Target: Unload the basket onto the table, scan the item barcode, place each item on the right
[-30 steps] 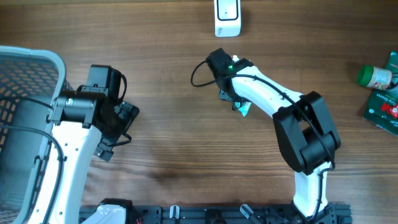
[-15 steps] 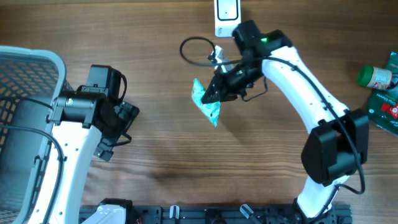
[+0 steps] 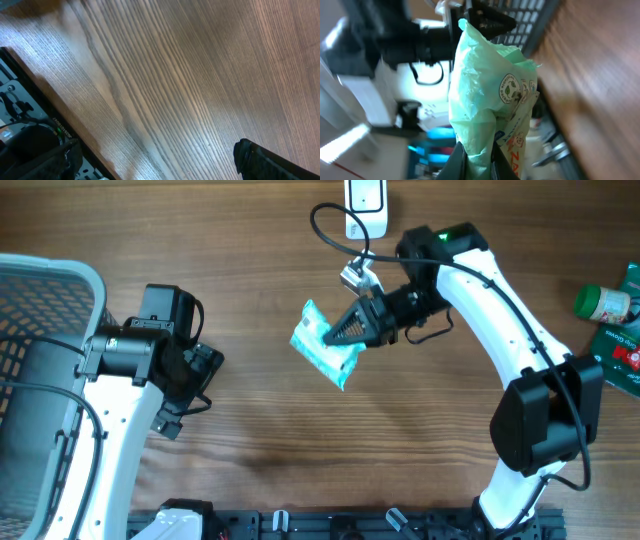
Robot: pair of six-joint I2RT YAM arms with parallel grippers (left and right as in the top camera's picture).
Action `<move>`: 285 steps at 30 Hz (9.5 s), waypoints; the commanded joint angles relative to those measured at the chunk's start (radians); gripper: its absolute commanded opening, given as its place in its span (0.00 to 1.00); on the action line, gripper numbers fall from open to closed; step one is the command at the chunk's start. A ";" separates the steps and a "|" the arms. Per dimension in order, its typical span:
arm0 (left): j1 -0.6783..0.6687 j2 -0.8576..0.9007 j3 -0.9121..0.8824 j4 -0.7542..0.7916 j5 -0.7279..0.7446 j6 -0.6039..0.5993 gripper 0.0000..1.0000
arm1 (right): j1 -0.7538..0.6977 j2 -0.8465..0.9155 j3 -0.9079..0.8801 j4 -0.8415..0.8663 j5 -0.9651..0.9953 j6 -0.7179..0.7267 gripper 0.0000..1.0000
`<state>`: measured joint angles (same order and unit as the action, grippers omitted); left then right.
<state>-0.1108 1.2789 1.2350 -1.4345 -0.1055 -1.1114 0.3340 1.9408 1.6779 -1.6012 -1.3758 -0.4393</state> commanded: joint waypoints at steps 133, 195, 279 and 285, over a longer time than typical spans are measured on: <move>0.005 -0.009 0.010 -0.001 0.000 0.005 1.00 | -0.454 -0.467 0.029 0.106 0.735 0.624 1.00; 0.005 -0.009 0.010 -0.001 0.000 0.005 1.00 | -0.432 -1.938 -1.673 1.667 1.249 0.687 1.00; 0.018 -1.275 -1.229 1.358 0.123 0.922 1.00 | -0.415 -1.933 -1.673 1.606 1.271 0.730 1.00; 0.018 -1.274 -1.229 1.358 0.123 0.922 1.00 | -0.415 -1.933 -1.673 1.606 1.271 0.731 1.00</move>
<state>-0.1013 0.0135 0.0120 -0.0753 -0.0006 -0.2138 -0.0856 0.0154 0.0063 0.0002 -0.1219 0.2768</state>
